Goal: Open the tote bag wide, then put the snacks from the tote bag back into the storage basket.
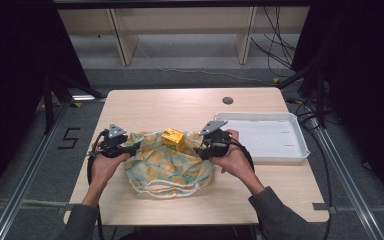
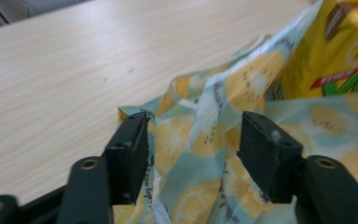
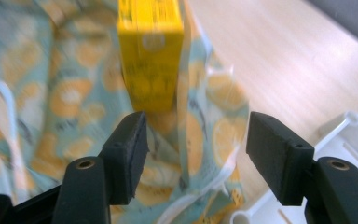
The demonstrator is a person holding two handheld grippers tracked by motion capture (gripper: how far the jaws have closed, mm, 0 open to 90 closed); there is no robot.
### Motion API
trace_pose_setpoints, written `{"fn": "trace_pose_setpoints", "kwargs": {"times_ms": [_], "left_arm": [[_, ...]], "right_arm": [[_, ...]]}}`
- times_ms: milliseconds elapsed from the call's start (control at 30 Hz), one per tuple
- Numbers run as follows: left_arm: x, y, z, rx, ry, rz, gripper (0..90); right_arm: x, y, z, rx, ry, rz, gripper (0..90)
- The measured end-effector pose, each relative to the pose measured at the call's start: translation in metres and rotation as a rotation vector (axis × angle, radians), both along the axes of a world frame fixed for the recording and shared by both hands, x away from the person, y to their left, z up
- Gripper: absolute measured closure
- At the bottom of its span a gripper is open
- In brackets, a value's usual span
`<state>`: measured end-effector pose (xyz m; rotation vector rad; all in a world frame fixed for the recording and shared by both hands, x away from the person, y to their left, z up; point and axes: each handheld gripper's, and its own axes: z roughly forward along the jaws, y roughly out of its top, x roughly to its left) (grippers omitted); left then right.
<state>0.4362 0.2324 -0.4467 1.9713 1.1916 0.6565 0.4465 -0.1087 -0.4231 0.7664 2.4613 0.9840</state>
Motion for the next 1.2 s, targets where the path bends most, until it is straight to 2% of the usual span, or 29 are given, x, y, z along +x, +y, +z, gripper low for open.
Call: {"fn": "trace_pose_setpoints", "kwargs": {"times_ms": [33, 67, 100, 133, 167, 267, 300, 333, 433, 467, 500, 533, 567, 600, 633, 667, 700, 733, 767, 800, 867, 933, 1000, 1100, 1167, 1200], "left_arm": [[-0.003, -0.003, 0.004, -0.039, -0.029, 0.022, 38.4], [-0.007, -0.003, 0.008, -0.048, -0.035, 0.023, 36.9], [-0.012, -0.002, 0.012, -0.049, -0.034, 0.016, 35.8], [-0.017, -0.003, 0.015, -0.058, -0.047, 0.011, 35.5], [-0.022, -0.003, 0.018, -0.049, -0.044, -0.004, 35.1], [-0.038, -0.006, 0.02, -0.051, -0.061, -0.025, 34.9], [-0.044, -0.007, 0.019, -0.057, -0.062, -0.035, 34.8], [-0.051, -0.008, 0.018, -0.067, -0.06, -0.045, 34.8], [-0.066, -0.01, 0.014, -0.049, -0.054, -0.07, 34.3], [-0.071, -0.012, 0.012, -0.06, -0.051, -0.074, 34.0], [-0.075, -0.013, 0.01, -0.057, -0.05, -0.081, 33.7], [-0.08, -0.014, 0.009, -0.039, -0.049, -0.088, 33.3], [-0.084, -0.016, 0.007, -0.042, -0.047, -0.099, 32.9], [-0.088, -0.017, 0.006, -0.038, -0.042, -0.105, 32.4], [-0.092, -0.018, 0.004, -0.037, -0.043, -0.107, 31.5], [-0.095, -0.02, 0.002, -0.045, -0.04, -0.106, 30.8], [-0.098, -0.019, 0.002, -0.019, -0.04, -0.121, 30.4], [-0.103, -0.022, -0.001, -0.04, -0.047, -0.115, 30.2], [-0.105, -0.022, -0.002, -0.034, -0.058, -0.106, 30.2], [-0.11, -0.023, -0.004, -0.04, -0.067, -0.101, 30.2], [-0.116, -0.024, -0.008, -0.064, -0.053, -0.102, 30.1], [-0.123, -0.023, -0.012, -0.058, -0.06, -0.097, 29.9], [-0.13, -0.023, -0.016, -0.071, -0.046, -0.103, 28.1], [-0.137, -0.025, -0.022, -0.051, -0.028, -0.126, 24.3], [-0.14, -0.028, -0.029, -0.058, -0.018, -0.139, 22.5], [-0.141, -0.026, -0.032, -0.024, -0.017, -0.165, 22.2]], "right_arm": [[-0.001, -0.001, 0.004, 0.014, 0.006, 0.018, 39.7], [-0.001, -0.002, 0.007, 0.024, -0.007, 0.031, 39.8], [-0.002, -0.001, 0.008, 0.047, -0.02, 0.021, 39.8], [-0.002, -0.002, 0.011, 0.042, -0.007, 0.034, 39.8], [-0.003, -0.001, 0.011, 0.051, -0.01, 0.025, 40.1], [-0.004, 0.0, 0.012, 0.06, -0.012, 0.057, 40.7], [-0.006, 0.001, 0.012, 0.063, 0.003, 0.055, 40.7], [-0.006, 0.002, 0.012, 0.058, 0.011, 0.064, 40.7], [-0.007, 0.008, 0.009, 0.075, 0.009, 0.076, 40.5], [-0.007, 0.009, 0.008, 0.068, 0.005, 0.081, 40.2], [-0.007, 0.011, 0.007, 0.069, 0.009, 0.087, 39.7], [-0.007, 0.011, 0.007, 0.057, 0.036, 0.1, 39.4], [-0.006, 0.013, 0.004, 0.068, 0.019, 0.104, 39.2], [-0.005, 0.015, 0.003, 0.071, 0.023, 0.103, 39.0], [-0.005, 0.016, 0.001, 0.072, 0.047, 0.1, 38.7], [-0.005, 0.017, 0.0, 0.071, 0.044, 0.103, 38.7], [-0.005, 0.018, -0.001, 0.07, 0.056, 0.105, 38.6], [-0.005, 0.019, -0.001, 0.067, 0.066, 0.109, 38.4], [-0.004, 0.021, -0.003, 0.067, 0.045, 0.112, 38.1], [-0.005, 0.022, -0.003, 0.072, 0.068, 0.11, 38.1], [-0.004, 0.024, -0.004, 0.064, 0.058, 0.124, 37.7], [-0.004, 0.026, -0.006, 0.068, 0.068, 0.125, 37.4], [-0.004, 0.029, -0.009, 0.068, 0.069, 0.115, 36.9], [-0.002, 0.032, -0.012, 0.067, 0.077, 0.123, 36.4], [0.0, 0.035, -0.014, 0.059, 0.081, 0.123, 35.7], [0.0, 0.036, -0.015, 0.055, 0.08, 0.122, 35.6]]}}
